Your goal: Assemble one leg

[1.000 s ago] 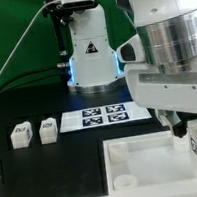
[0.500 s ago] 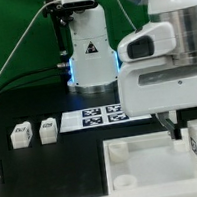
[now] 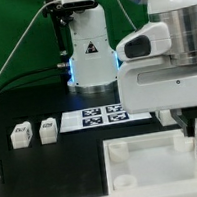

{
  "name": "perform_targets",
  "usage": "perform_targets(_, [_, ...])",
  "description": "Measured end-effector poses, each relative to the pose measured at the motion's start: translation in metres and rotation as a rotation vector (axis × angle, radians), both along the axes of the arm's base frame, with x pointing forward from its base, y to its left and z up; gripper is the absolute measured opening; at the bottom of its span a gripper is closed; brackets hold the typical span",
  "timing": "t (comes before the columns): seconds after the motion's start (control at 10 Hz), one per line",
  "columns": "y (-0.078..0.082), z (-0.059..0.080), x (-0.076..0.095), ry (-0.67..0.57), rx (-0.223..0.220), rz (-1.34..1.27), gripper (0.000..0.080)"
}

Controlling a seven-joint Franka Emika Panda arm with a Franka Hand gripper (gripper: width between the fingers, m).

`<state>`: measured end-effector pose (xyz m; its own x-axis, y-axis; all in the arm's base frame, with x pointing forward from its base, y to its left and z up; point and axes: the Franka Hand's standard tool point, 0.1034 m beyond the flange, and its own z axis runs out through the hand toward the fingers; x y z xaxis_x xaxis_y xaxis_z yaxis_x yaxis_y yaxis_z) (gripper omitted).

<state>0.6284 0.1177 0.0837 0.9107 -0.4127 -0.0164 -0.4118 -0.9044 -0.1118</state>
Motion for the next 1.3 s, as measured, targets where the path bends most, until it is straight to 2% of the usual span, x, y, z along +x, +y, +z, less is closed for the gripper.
perform_targets(0.3, [-0.0025,-0.0012,0.0001,0.053,0.033,-0.584,0.0304])
perform_targets(0.5, [-0.0076,-0.002,0.0007,0.089,0.085,-0.859,0.0304])
perform_targets(0.6, [-0.0082,-0.0019,0.0004,0.102,0.098,-0.946,0.0304])
perform_targets(0.8, [-0.0067,-0.002,-0.0003,0.105,0.096,-0.94,0.0304])
perform_targets(0.9, [-0.0067,-0.0027,-0.0006,0.099,0.094,-0.894,0.0379])
perform_targets(1.0, [-0.0056,-0.0035,-0.0014,0.085,0.085,-0.801,0.0515])
perform_targets(1.1, [-0.0017,-0.0041,-0.003,0.068,0.079,-0.656,0.0515])
perform_targets(1.2, [0.0009,-0.0037,-0.0036,0.049,0.067,-0.509,0.0621])
perform_targets(1.3, [-0.0019,-0.0046,-0.0035,0.014,0.053,-0.246,0.0641])
